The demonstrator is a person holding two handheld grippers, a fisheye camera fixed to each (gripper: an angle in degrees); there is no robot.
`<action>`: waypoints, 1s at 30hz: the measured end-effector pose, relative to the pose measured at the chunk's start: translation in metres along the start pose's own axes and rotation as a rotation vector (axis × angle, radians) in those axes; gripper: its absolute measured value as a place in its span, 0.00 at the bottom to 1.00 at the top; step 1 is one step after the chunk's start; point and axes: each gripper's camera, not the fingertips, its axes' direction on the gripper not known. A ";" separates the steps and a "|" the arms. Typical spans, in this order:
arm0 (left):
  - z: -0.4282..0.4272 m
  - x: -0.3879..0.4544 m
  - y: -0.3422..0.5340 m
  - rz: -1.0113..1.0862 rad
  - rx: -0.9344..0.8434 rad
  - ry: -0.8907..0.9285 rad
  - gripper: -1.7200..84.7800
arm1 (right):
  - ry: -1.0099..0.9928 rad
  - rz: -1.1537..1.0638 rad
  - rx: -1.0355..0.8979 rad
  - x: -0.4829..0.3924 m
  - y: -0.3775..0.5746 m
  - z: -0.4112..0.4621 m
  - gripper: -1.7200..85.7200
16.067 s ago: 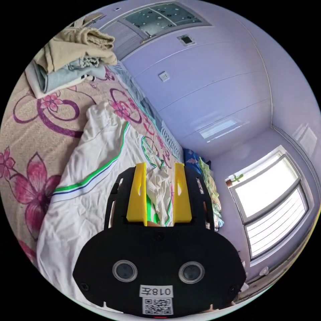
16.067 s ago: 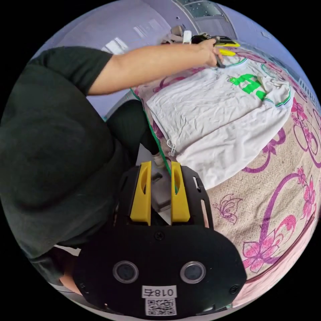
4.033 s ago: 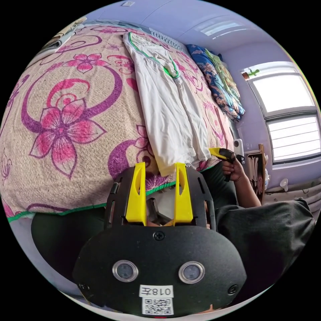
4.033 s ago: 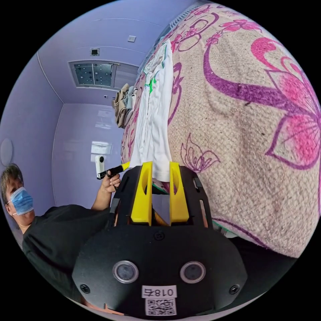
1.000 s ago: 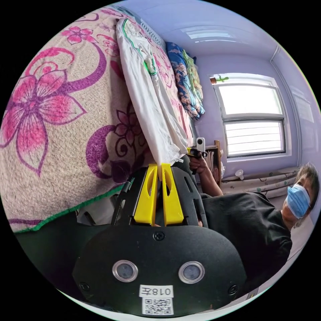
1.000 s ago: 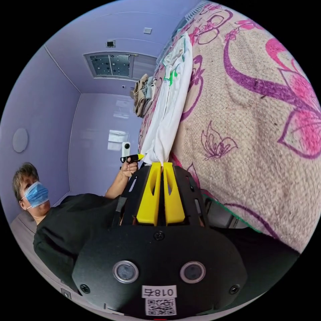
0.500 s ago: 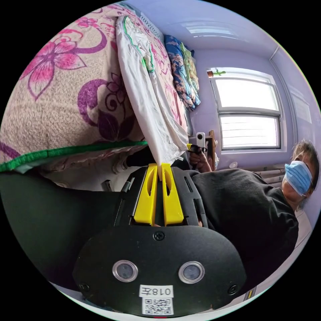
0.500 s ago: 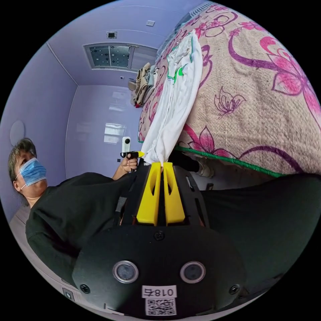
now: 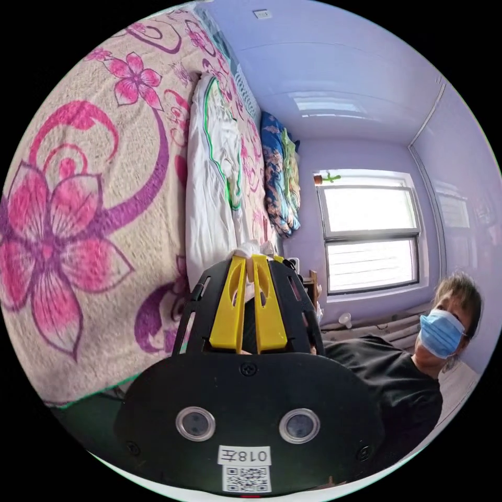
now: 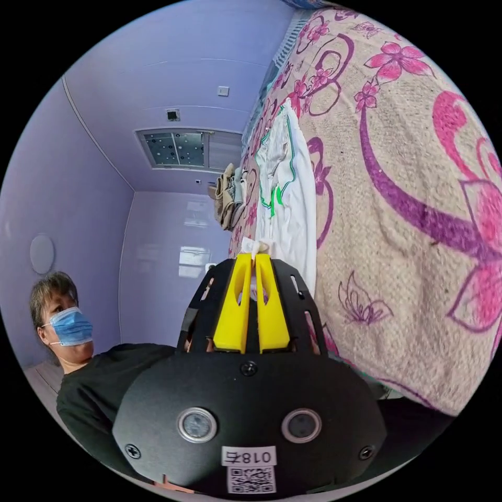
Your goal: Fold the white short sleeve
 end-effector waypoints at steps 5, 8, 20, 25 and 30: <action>-0.030 -0.001 0.002 -0.040 0.058 0.044 0.17 | -0.031 0.056 -0.037 0.009 -0.035 0.021 0.13; -0.064 0.032 0.030 0.059 0.149 0.077 0.17 | -0.045 0.030 -0.019 -0.004 -0.030 0.016 0.15; -0.050 0.093 0.011 0.073 -0.030 -0.005 0.15 | 0.012 -0.069 -0.038 -0.049 -0.016 0.068 0.13; -0.093 0.215 0.066 0.410 -0.047 -0.042 0.15 | 0.106 -0.415 -0.159 -0.132 0.034 0.070 0.14; -0.093 0.341 0.159 0.819 -0.204 -0.624 0.18 | 0.581 -0.901 -0.385 -0.205 0.128 0.123 0.14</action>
